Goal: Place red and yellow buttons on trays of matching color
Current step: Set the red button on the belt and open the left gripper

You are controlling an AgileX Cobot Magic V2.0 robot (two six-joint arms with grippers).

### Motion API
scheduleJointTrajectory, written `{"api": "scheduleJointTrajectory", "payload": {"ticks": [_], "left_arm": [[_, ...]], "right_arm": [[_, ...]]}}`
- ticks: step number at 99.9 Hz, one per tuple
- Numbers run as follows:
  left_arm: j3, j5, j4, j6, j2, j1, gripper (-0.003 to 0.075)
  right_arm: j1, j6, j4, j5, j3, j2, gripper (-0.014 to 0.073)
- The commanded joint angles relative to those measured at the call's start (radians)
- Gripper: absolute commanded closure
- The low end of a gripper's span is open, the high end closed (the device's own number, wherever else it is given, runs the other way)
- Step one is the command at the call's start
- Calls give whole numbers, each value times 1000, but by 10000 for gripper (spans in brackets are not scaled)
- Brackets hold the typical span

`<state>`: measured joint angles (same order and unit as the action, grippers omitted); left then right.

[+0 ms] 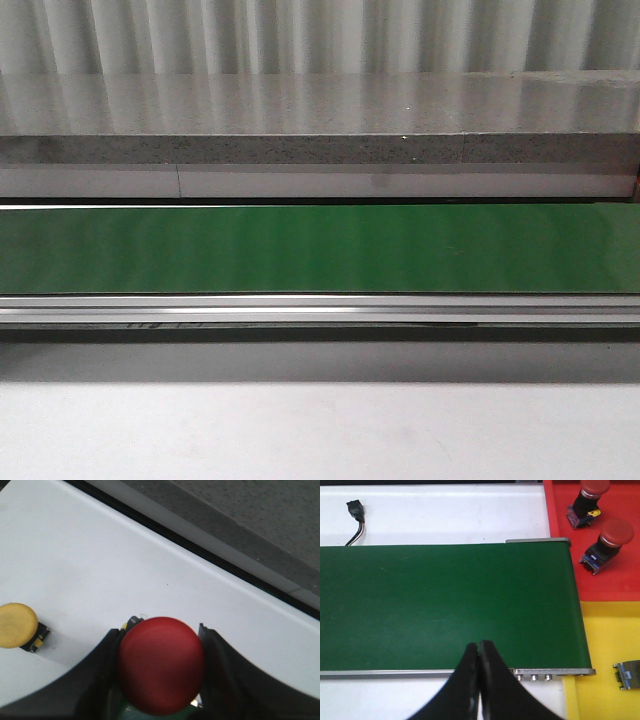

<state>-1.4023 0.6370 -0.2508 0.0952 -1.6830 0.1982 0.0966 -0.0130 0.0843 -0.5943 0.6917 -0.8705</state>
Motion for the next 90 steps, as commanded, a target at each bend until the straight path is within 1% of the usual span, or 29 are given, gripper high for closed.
{"api": "scheduleJointTrajectory", "payload": {"ticks": [1, 28, 39, 55, 81, 87, 90], "left_arm": [[4, -18, 3, -13, 98, -28, 740], [178, -22, 3, -58, 214, -80, 740], [233, -24, 3, -62, 222, -88, 740], [306, -63, 3, -65, 222, -90, 740], [359, -83, 3, -88, 222, -90, 739], [359, -81, 3, -87, 222, -90, 732], [359, -81, 3, -95, 222, -90, 716]], "right_arm": [[-3, -7, 0, 57, 29, 15, 660], [-3, -7, 0, 57, 29, 15, 660], [-3, -7, 0, 57, 29, 15, 660], [-3, -7, 0, 57, 29, 15, 660], [-3, -7, 0, 57, 29, 15, 660], [-3, -7, 0, 57, 29, 15, 660], [-3, -7, 0, 57, 29, 15, 660]]}}
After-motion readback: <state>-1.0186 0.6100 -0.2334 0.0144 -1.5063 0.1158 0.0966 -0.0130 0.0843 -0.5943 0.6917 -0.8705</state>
